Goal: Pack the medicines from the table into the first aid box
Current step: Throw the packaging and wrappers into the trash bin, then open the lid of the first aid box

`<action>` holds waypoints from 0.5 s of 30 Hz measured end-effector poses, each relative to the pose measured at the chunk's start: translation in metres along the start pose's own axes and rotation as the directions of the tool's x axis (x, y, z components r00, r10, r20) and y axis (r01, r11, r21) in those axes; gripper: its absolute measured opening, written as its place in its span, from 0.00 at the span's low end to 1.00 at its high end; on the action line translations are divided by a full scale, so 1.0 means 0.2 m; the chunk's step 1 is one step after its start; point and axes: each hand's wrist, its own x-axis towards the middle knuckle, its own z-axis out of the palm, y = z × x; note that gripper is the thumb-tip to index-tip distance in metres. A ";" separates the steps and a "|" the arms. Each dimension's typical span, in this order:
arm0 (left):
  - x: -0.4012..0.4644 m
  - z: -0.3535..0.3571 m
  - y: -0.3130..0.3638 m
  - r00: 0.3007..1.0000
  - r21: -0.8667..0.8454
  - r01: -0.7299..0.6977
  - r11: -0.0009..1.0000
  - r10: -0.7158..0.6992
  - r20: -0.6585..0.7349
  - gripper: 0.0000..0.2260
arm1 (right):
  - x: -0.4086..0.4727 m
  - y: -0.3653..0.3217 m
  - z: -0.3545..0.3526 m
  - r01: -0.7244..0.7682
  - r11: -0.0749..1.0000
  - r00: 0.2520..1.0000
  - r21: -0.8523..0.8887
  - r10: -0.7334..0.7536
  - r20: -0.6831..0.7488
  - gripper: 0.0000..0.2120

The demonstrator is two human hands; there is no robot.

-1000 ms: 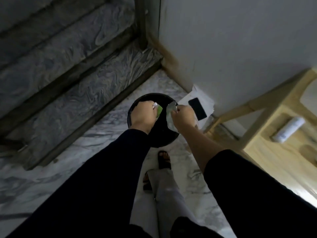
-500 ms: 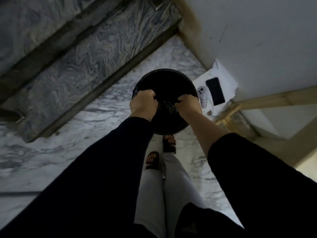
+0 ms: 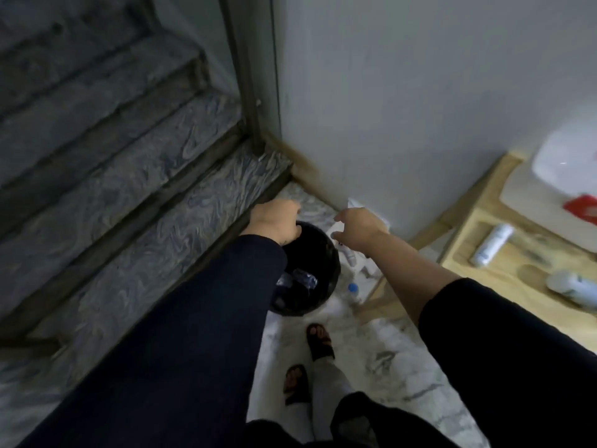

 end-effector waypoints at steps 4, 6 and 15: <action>-0.09 -0.19 0.23 0.989 0.056 -0.111 0.992 0.116 -0.092 0.20 | -0.25 0.13 -0.19 -0.064 0.997 0.988 0.051 0.071 -0.139 0.22; -0.12 -0.26 0.37 0.977 0.065 -0.177 0.982 0.183 -0.107 0.20 | -0.35 0.23 -0.26 -0.102 0.992 0.972 0.081 0.117 -0.206 0.23; -0.06 -0.33 1.07 0.865 0.153 -0.457 0.876 0.478 -0.152 0.22 | -0.75 0.84 -0.46 -0.307 0.932 0.837 0.191 0.360 -0.412 0.23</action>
